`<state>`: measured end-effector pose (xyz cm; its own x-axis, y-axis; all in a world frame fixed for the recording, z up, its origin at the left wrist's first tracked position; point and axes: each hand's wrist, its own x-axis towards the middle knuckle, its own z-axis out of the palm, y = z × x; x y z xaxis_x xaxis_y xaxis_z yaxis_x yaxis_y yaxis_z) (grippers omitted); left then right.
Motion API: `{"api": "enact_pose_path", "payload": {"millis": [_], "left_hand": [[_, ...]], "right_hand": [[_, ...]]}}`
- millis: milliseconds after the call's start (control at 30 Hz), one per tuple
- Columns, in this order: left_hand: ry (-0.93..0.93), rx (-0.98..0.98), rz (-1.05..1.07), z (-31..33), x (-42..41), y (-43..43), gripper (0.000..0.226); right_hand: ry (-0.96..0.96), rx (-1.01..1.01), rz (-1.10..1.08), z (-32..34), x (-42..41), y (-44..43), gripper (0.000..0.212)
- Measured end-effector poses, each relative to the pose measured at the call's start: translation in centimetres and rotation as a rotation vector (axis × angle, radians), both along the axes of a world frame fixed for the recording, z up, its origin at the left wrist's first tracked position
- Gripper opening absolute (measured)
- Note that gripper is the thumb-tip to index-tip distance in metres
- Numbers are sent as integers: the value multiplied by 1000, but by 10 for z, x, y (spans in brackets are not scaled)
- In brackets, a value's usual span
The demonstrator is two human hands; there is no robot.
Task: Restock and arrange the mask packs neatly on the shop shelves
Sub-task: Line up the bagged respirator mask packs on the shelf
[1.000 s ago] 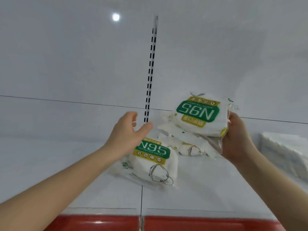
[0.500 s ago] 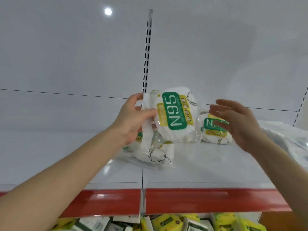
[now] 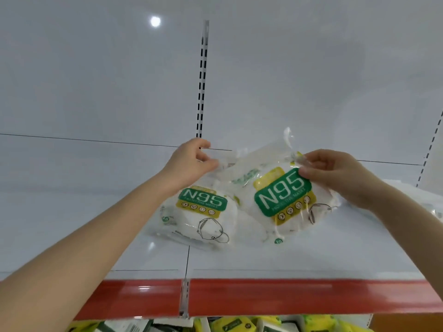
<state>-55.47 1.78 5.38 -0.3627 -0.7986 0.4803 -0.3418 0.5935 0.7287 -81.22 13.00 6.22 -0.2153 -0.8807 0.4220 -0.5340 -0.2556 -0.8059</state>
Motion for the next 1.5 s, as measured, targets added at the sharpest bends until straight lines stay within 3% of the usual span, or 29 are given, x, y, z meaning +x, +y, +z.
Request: {"api": "enact_pose_path", "payload": {"millis": [67,133,200,267,567,800,933,1033,1100,1167,1300,1367,1400,1500], "left_hand": [[-377,-17,214,-9,11,-16,41],[-605,89,296,-20,15,-22,30],[-615,178,308,-28,14,-24,39],[-573,188,327,-30,13,-24,36],[-137,238,313,-27,0,-19,69],[246,395,231,-20,-5,-14,72],[386,403,163,-15,-19,-9,67],[428,352,123,-13,-37,-5,57],[452,324,93,-12,-50,-2,59],[468,281,56,-12,-62,2,60],[455,233,26,-13,-65,5,59],[385,208,89,-17,-50,-2,58],[255,171,167,-20,-39,-7,57],[-392,123,404,-35,-9,-19,47]], "right_hand": [[-173,-48,3,-3,-20,-1,55],[-325,-80,-18,-8,-40,-5,79],[-449,-88,-49,-14,-59,-11,55],[-528,-74,-121,-22,-74,-16,33],[-603,78,-293,-59,-107,-53,33],[-207,78,-535,-58,-109,-62,49],[-2,-145,-666,-46,-98,-46,57],[11,-329,-504,-35,-65,-31,30],[-50,-168,-229,-30,-35,-27,23],[-93,53,-22,-29,-10,-30,31],[-203,129,59,-35,8,-46,32],[-181,93,3,-34,3,-50,34],[-180,76,-17,-33,-1,-52,34],[-225,46,-22,-30,-11,-57,32]]}}
